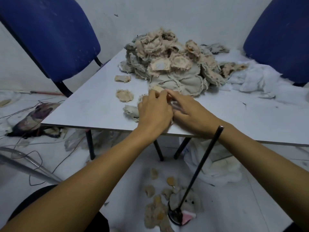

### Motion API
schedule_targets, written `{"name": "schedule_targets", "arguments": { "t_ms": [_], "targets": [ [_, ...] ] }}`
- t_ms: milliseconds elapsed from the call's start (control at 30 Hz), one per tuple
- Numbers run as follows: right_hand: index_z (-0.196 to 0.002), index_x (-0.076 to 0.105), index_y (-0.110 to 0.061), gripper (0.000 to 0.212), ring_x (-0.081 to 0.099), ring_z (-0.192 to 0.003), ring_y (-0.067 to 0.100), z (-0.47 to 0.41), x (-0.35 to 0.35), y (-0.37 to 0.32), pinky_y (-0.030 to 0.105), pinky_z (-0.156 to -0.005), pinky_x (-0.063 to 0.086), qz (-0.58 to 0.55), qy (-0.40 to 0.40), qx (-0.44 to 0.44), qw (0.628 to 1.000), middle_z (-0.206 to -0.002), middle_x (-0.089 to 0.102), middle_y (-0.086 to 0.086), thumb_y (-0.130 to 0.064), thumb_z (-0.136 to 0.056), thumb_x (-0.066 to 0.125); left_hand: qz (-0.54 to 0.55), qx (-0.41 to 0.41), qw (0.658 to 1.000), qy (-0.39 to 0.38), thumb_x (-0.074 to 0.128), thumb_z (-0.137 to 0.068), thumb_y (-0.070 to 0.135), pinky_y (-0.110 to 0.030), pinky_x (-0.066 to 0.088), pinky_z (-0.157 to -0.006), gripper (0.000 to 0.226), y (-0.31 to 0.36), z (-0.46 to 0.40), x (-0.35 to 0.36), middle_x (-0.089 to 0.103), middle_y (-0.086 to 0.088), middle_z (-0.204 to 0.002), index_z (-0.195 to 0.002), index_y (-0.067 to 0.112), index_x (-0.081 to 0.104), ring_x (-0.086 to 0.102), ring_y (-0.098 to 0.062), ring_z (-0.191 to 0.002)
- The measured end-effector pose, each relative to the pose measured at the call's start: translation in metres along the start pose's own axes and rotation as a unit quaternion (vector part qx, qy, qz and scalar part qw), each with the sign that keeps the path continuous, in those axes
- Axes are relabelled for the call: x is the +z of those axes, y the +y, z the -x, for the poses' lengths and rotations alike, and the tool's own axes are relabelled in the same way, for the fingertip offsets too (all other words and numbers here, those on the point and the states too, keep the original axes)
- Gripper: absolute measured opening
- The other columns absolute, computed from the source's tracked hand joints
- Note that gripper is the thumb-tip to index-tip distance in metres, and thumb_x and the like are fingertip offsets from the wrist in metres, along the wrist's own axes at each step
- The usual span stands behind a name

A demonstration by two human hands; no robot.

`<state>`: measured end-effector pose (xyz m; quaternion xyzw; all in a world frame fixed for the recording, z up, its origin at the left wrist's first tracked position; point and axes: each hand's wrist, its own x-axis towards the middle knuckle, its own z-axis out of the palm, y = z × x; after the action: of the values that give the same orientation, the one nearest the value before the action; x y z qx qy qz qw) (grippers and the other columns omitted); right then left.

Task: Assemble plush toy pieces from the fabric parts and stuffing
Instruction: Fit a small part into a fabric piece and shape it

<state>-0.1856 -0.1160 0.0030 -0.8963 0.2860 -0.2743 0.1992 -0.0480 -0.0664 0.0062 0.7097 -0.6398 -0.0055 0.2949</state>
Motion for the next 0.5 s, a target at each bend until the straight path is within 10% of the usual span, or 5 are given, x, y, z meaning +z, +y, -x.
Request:
{"name": "schedule_targets", "arguments": {
  "t_ms": [300, 500],
  "targets": [
    [-0.133, 0.057, -0.017, 0.034, 0.046, -0.108, 0.028, 0.025, -0.024, 0.037, 0.038, -0.093, 0.042, 0.132, 0.076, 0.127, 0.980, -0.112, 0.044, 0.010, -0.026, -0.100, 0.055, 0.184, 0.114, 0.975, -0.041, 0.056, -0.082, 0.008, -0.029, 0.044, -0.091, 0.047, 0.029, 0.000, 0.023, 0.047, -0.005, -0.124, -0.127, 0.020, 0.050, 0.052, -0.020, -0.110],
    [-0.097, 0.056, -0.018, 0.012, 0.059, -0.087, 0.021, 0.035, -0.039, 0.046, 0.039, -0.076, 0.049, -0.027, 0.217, 0.209, 0.953, -0.092, 0.062, 0.000, -0.028, -0.102, 0.052, 0.153, 0.158, 0.968, -0.118, 0.062, -0.086, 0.012, -0.025, 0.044, -0.091, 0.033, 0.022, -0.018, 0.023, 0.045, 0.001, -0.119, -0.118, 0.021, 0.058, 0.051, -0.016, -0.111]
  ]
}}
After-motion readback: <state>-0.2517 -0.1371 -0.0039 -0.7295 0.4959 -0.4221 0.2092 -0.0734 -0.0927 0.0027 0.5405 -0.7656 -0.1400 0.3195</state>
